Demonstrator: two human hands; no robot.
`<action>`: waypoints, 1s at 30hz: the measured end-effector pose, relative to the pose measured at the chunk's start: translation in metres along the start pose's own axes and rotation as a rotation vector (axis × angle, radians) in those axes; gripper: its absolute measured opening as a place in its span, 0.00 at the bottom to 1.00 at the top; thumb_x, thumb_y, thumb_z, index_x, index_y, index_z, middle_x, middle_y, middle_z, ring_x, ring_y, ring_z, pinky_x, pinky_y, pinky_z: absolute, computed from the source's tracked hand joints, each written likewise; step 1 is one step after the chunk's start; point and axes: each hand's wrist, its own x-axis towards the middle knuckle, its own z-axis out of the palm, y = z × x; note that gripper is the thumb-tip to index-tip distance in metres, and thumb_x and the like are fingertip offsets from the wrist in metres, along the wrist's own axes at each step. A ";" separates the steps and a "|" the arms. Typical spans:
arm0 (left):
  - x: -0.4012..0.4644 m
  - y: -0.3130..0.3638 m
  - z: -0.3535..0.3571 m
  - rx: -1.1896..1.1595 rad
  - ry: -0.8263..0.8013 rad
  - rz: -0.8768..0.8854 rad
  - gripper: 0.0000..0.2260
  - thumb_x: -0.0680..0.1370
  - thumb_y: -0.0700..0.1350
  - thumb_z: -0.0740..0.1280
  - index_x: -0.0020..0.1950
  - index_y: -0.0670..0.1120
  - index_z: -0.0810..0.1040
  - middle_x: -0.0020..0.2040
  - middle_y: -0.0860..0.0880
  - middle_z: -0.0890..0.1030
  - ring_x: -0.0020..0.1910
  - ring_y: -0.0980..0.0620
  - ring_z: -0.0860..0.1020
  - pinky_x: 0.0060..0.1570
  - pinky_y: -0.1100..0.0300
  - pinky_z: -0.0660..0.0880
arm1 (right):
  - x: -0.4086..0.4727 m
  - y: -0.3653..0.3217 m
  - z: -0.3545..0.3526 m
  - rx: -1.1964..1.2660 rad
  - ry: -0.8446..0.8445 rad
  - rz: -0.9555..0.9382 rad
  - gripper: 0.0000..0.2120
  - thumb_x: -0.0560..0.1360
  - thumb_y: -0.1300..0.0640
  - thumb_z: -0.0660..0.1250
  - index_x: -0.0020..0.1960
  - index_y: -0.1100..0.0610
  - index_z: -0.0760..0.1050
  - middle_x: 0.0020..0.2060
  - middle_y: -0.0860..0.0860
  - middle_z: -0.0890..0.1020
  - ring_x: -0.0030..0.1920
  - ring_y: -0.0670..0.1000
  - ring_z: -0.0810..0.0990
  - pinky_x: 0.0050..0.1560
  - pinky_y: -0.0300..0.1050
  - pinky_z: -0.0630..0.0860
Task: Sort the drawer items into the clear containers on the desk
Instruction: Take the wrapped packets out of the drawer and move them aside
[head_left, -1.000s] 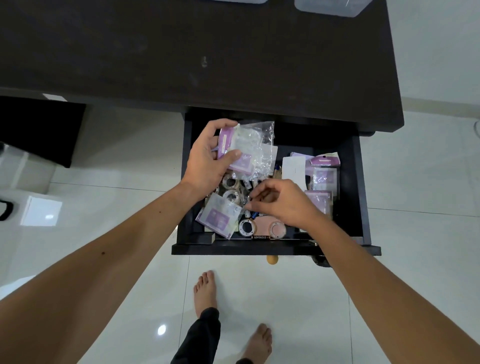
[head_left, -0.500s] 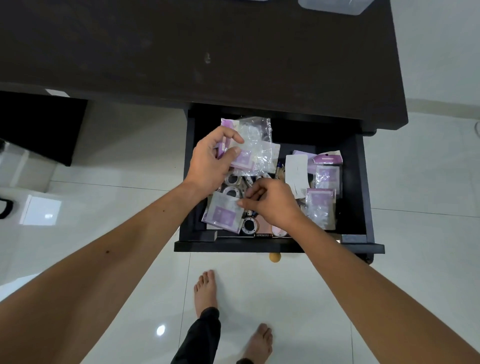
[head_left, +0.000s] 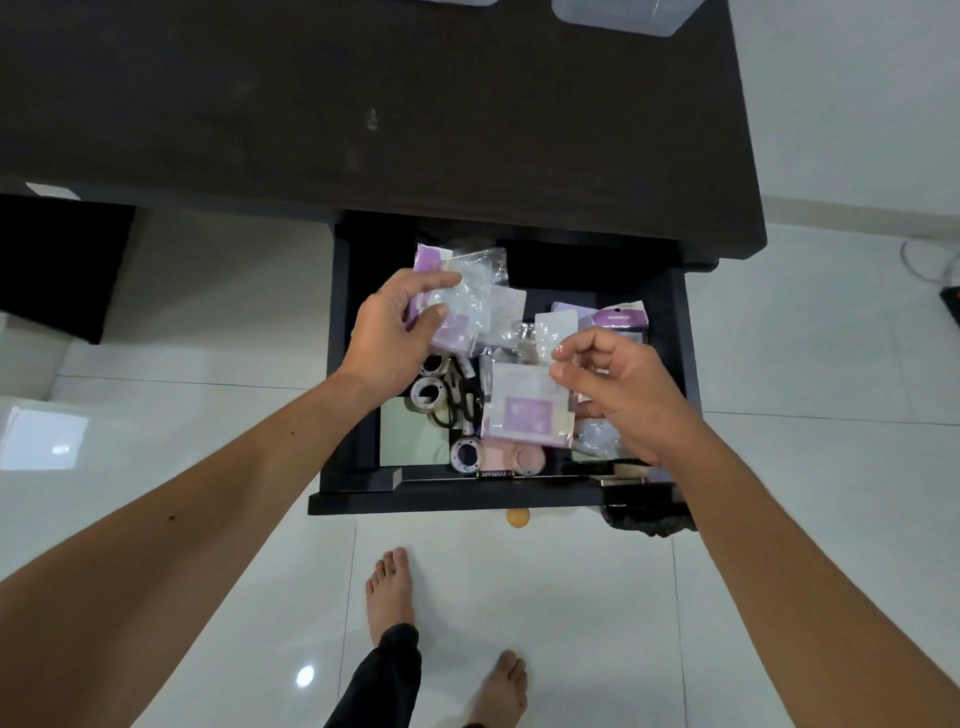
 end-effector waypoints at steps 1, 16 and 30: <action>0.000 -0.001 0.002 0.002 -0.008 0.000 0.16 0.84 0.37 0.67 0.69 0.52 0.81 0.68 0.58 0.79 0.60 0.61 0.77 0.61 0.76 0.71 | -0.001 -0.001 -0.003 0.020 0.022 -0.013 0.07 0.78 0.61 0.75 0.50 0.50 0.83 0.45 0.48 0.84 0.45 0.46 0.84 0.42 0.46 0.84; -0.007 0.007 0.024 0.151 -0.184 0.109 0.17 0.82 0.40 0.71 0.70 0.51 0.80 0.63 0.54 0.79 0.63 0.53 0.80 0.70 0.57 0.74 | 0.016 -0.007 -0.003 0.244 0.181 -0.073 0.05 0.79 0.62 0.74 0.53 0.54 0.83 0.45 0.49 0.83 0.42 0.45 0.83 0.38 0.42 0.81; -0.004 -0.002 0.021 -0.156 -0.066 -0.038 0.19 0.81 0.39 0.74 0.66 0.57 0.77 0.67 0.53 0.81 0.40 0.41 0.77 0.42 0.57 0.85 | 0.034 0.006 -0.023 -0.625 0.320 -0.242 0.20 0.77 0.59 0.76 0.67 0.52 0.78 0.63 0.49 0.78 0.61 0.47 0.78 0.66 0.43 0.76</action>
